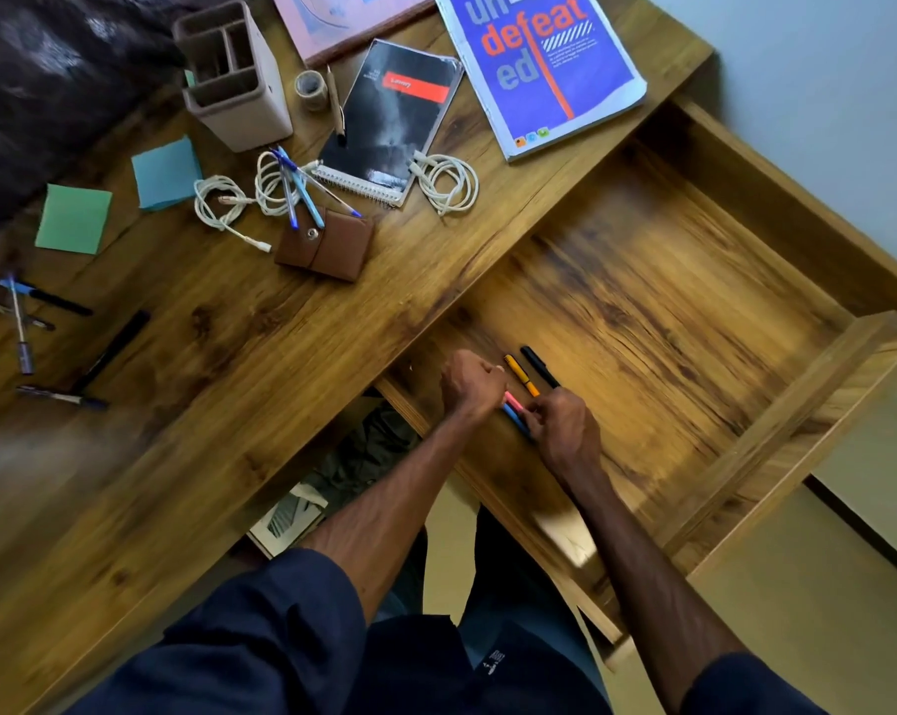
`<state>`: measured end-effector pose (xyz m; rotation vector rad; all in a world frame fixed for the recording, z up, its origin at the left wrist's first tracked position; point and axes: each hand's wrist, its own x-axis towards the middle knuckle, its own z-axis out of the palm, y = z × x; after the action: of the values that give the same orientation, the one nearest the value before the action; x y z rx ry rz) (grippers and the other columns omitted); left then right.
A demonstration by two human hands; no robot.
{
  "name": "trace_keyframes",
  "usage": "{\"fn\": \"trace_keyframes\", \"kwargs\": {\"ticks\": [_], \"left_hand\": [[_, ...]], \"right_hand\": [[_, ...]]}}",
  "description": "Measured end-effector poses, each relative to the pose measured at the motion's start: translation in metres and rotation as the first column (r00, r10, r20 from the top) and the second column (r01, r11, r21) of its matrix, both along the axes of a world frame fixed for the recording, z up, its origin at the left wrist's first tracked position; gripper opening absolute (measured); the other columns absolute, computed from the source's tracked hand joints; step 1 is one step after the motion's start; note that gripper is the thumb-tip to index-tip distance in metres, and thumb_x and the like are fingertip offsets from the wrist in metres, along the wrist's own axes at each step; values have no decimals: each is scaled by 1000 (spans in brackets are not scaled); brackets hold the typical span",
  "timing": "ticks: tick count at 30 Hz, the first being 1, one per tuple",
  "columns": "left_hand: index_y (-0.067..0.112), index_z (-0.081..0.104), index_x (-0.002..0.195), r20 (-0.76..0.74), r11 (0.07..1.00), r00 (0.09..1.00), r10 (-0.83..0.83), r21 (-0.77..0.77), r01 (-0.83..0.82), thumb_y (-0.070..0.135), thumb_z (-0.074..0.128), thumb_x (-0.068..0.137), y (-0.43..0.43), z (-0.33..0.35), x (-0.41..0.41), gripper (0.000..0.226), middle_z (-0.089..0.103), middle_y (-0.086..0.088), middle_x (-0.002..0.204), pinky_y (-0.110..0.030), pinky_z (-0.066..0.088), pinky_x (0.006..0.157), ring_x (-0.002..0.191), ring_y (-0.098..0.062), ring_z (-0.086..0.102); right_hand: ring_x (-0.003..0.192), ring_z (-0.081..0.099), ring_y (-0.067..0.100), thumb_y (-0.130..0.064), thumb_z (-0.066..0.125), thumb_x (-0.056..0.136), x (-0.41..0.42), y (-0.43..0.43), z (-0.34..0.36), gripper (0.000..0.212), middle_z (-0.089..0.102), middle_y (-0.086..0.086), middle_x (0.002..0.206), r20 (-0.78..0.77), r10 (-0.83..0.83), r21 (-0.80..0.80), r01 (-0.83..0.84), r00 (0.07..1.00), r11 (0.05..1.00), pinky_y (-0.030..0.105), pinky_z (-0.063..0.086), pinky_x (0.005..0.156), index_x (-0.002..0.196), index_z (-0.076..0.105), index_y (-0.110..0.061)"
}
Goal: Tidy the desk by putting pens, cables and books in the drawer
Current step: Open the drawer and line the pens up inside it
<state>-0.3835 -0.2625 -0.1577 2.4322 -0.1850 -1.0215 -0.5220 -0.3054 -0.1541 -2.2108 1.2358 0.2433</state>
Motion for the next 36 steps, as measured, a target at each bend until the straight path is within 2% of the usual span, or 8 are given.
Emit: {"fn": "trace_keyframes", "kwargs": {"ticks": [6,11,15,21,26,30,33,36], "left_hand": [[8,76,95,-16,1000,1000,27,15,-27,18,75,89,4,4,3,12,75,-2,73,-36,65,65,64,-14,73],[7,76,98,-36,1000,999,10,11,-10,14,74,90,8,7,4,11,76,-4,79,-34,64,68,69,-15,75],[8,75,100,-41,1000,999,5,18,-5,14,75,90,10,10,5,12,77,-3,82,-30,64,65,70,-14,74],[7,75,99,-33,1000,999,5,11,-5,14,75,90,12,13,4,12,74,-2,73,-21,59,56,57,-8,70],[7,77,97,-18,1000,1000,-23,7,24,15,75,90,13,21,3,11,75,-2,71,-29,64,61,58,-11,72],[8,76,98,-1,989,994,-109,-100,108,15,72,92,18,45,9,10,76,-4,77,-25,60,50,49,-7,68],[10,75,98,34,954,979,-200,-219,203,18,72,92,27,74,22,10,76,-6,82,-29,60,47,49,-10,69],[8,74,103,103,908,964,-243,-327,264,19,71,94,47,104,43,15,76,-5,84,-21,54,44,51,-8,68]], "right_hand": [[72,57,16,-27,71,91,5,1,2,16,68,5,94,-61,35,-10,-36,998,999,27,40,58,102,79,-19],[68,46,14,-23,70,92,5,1,8,14,68,7,95,-66,2,-63,-6,998,998,25,35,60,99,79,-15],[69,50,13,-22,71,92,5,2,7,14,68,6,94,-66,-1,-50,-3,998,999,26,38,59,100,79,-14],[72,51,14,-23,71,92,5,6,10,15,66,7,95,-35,-19,-81,17,999,997,27,38,60,102,77,-14],[75,57,18,-22,71,92,6,8,15,17,66,8,94,22,-15,-85,17,1000,996,26,37,60,105,78,-14],[69,51,14,-29,73,90,14,7,30,16,64,4,85,125,-50,-115,64,991,991,23,32,55,97,79,-15],[71,57,15,-31,72,90,32,8,56,15,64,0,83,244,-60,-151,99,968,984,28,40,56,96,78,-19],[72,58,12,-31,71,89,58,13,88,12,65,-3,83,349,-23,-165,86,937,983,31,49,58,94,77,-21]]}}
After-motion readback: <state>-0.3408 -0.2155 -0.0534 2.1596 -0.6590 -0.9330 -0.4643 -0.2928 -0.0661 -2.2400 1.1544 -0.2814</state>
